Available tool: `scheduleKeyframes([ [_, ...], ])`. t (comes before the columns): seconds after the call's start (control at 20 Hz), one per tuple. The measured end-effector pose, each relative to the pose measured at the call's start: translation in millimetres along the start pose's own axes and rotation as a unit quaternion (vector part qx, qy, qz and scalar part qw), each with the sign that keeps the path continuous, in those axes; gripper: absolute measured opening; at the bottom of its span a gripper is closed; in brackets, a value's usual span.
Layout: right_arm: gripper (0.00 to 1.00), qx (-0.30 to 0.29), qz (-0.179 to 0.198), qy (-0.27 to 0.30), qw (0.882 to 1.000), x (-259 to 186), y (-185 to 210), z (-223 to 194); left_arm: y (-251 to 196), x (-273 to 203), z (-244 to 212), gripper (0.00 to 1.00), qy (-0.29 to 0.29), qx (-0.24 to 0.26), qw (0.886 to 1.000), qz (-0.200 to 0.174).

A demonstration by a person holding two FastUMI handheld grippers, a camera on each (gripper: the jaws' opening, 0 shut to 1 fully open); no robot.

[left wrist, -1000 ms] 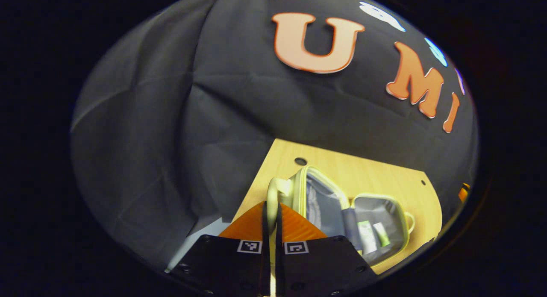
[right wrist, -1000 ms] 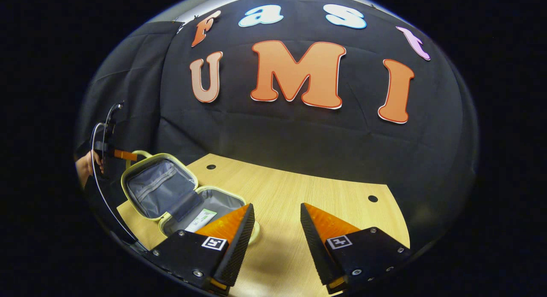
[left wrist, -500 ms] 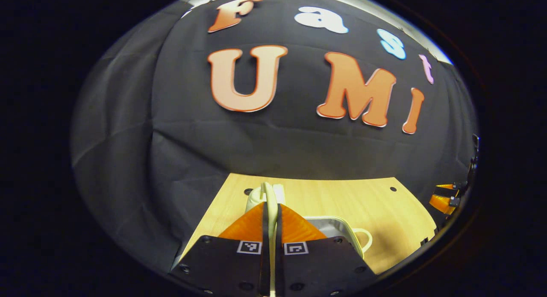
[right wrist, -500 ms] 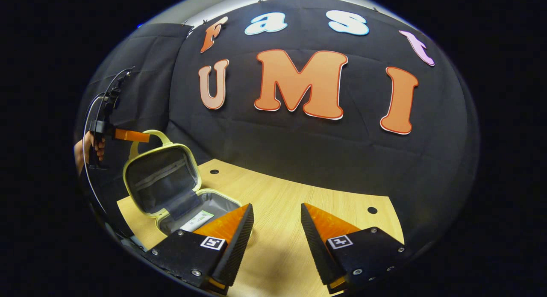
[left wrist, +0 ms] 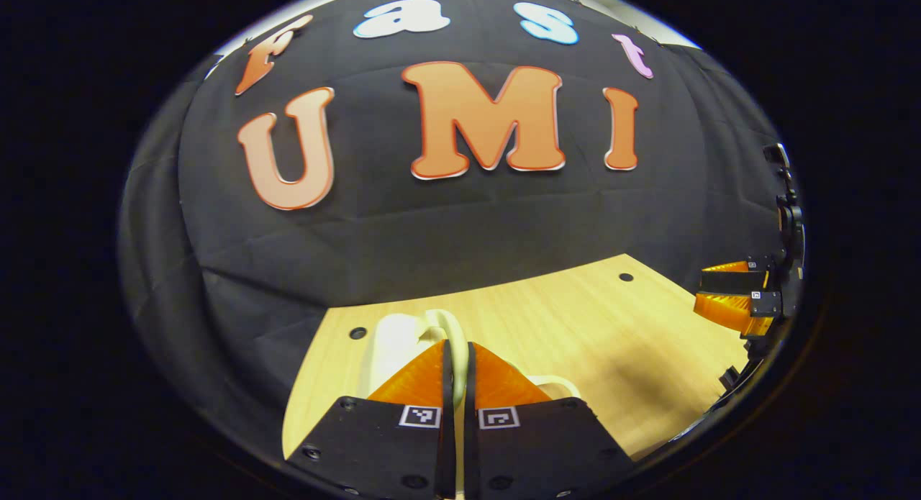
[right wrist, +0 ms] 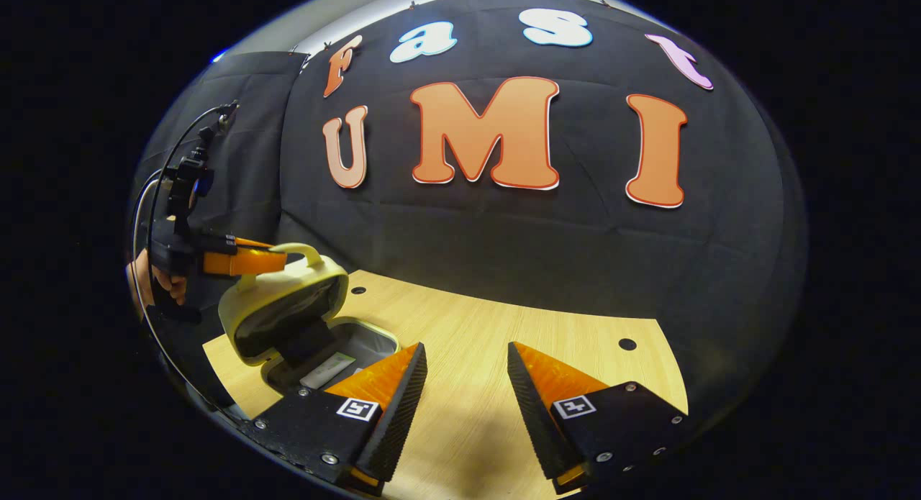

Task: First open the suitcase, pack the skin care products into it, and then close the suitcase.

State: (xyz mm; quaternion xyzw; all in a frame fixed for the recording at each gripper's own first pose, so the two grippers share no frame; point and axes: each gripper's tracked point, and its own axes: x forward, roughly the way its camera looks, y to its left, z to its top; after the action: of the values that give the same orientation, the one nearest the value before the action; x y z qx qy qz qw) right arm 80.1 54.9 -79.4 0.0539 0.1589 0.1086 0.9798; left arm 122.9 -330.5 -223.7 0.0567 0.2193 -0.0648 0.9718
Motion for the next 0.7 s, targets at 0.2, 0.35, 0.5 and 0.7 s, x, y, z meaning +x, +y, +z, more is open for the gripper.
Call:
scheduleKeyframes([
  [0.2, 0.74, -0.011, -0.006, 0.007, 1.0, -3.9, -18.1, -10.4, -49.7, 25.0, -25.8, 0.05, 0.03, -0.006, 0.999, -0.039],
  [0.35, 0.74, -0.008, -0.005, 0.013, 1.0, -7.3, -26.5, -17.2, -74.2, 41.3, -43.3, 0.05, 0.047, -0.005, 0.998, -0.05],
  [0.5, 0.74, -0.004, -0.003, 0.01, 1.0, -10.8, -30.5, -16.5, -87.7, 46.7, -57.5, 0.05, 0.058, 0.002, 0.997, -0.046],
  [0.7, 0.74, -0.009, -0.003, 0.005, 1.0, -16.3, -30.7, -14.9, -105.2, 48.1, -71.9, 0.07, 0.073, 0.064, 0.995, -0.028],
])
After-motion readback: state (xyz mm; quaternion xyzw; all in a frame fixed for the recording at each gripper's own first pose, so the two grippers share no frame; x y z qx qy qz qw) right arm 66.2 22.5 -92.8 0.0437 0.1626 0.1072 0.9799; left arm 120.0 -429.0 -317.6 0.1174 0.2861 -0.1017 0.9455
